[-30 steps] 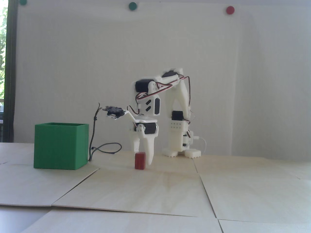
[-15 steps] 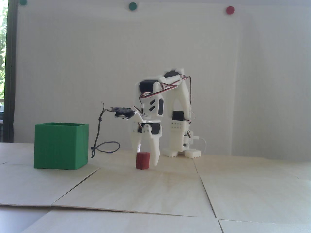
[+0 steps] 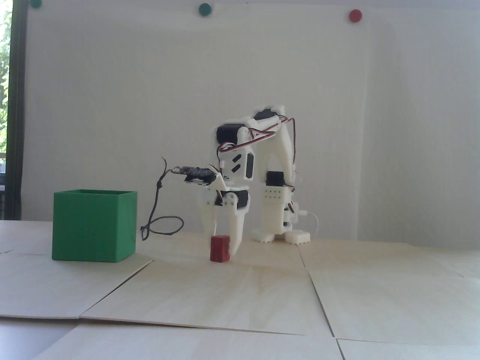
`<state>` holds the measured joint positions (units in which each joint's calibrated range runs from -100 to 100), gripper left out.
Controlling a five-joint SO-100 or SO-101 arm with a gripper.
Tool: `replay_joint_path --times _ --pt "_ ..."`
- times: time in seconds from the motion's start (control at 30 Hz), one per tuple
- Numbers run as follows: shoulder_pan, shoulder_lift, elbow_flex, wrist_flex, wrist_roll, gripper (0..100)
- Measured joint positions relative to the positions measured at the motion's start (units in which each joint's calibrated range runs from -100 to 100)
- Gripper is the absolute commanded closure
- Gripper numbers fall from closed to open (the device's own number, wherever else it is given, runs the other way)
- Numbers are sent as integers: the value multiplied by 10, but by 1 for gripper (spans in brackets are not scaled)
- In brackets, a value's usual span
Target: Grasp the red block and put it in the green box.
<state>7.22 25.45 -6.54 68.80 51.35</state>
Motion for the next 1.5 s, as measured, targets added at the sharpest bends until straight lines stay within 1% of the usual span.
replay_joint_path --times 0.3,0.33,0.43,0.53,0.67,0.8,0.93,1.1,1.2,1.33,1.5 --pt "0 0 2 1 0 98" --pt "2 0 2 7 -1 98" --pt "14 0 -18 67 -14 98" --pt "22 0 -98 153 -41 98" --pt "36 0 -272 256 -94 98" --pt "62 0 -435 287 -143 98" --pt "112 0 -542 288 -165 98" --pt "189 0 -617 280 -169 98" --pt "215 0 -639 215 -168 98" --pt "235 7 -644 123 -146 98" --pt "247 48 -644 72 -125 98"
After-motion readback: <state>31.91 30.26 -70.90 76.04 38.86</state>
